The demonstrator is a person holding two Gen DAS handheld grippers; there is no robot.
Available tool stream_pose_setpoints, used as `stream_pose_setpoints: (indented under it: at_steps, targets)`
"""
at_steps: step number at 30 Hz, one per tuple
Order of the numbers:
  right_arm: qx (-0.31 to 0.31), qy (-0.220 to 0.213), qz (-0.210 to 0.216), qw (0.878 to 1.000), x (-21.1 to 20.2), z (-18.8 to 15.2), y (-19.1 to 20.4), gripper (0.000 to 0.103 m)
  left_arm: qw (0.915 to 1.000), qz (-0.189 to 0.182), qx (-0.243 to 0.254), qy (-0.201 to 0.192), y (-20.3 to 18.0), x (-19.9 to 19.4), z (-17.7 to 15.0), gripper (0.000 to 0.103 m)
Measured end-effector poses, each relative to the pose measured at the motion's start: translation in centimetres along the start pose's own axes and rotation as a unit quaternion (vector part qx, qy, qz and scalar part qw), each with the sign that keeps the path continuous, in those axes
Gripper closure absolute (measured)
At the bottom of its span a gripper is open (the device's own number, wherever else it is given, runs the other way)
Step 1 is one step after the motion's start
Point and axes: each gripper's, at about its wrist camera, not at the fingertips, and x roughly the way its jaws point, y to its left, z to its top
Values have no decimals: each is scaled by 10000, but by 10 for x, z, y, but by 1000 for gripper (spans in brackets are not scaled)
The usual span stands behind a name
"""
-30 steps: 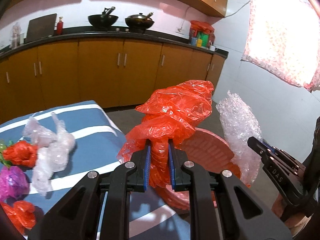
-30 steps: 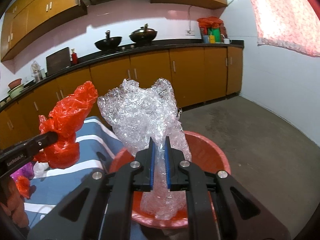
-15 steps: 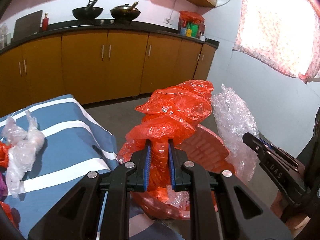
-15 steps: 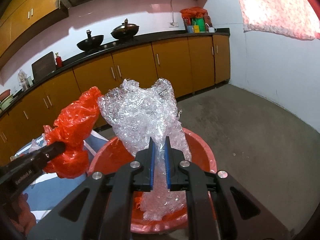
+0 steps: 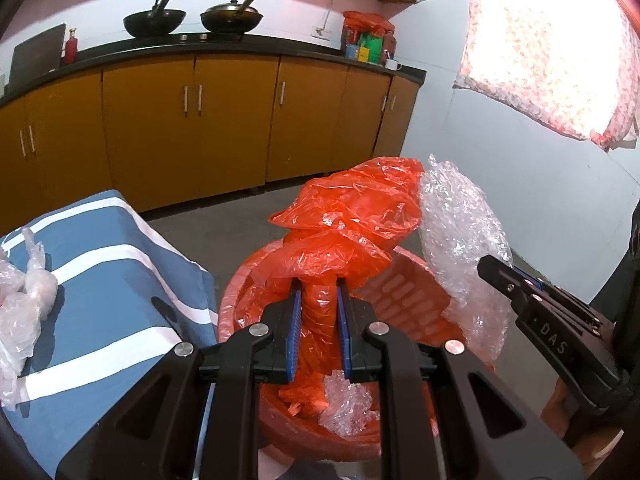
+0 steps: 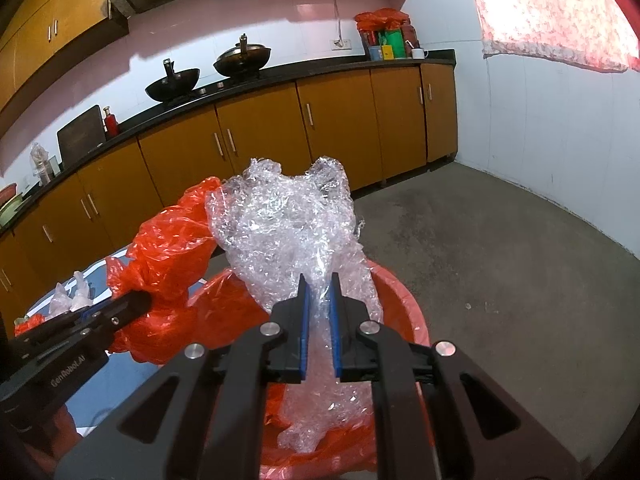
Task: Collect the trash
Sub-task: 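Carry the bubble wrap and red bag over the orange basket with both tools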
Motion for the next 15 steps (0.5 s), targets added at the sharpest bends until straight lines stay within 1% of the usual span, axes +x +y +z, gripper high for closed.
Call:
stream_pose_setpoints:
  at_steps: [10, 15]
  targets:
    - [124, 33, 80, 9999, 3, 0, -7, 92, 9999, -41, 53, 84, -3, 12, -1, 86]
    - [153, 61, 182, 9997, 5, 0, -8, 89, 9999, -16, 87, 118, -4, 15, -2, 85]
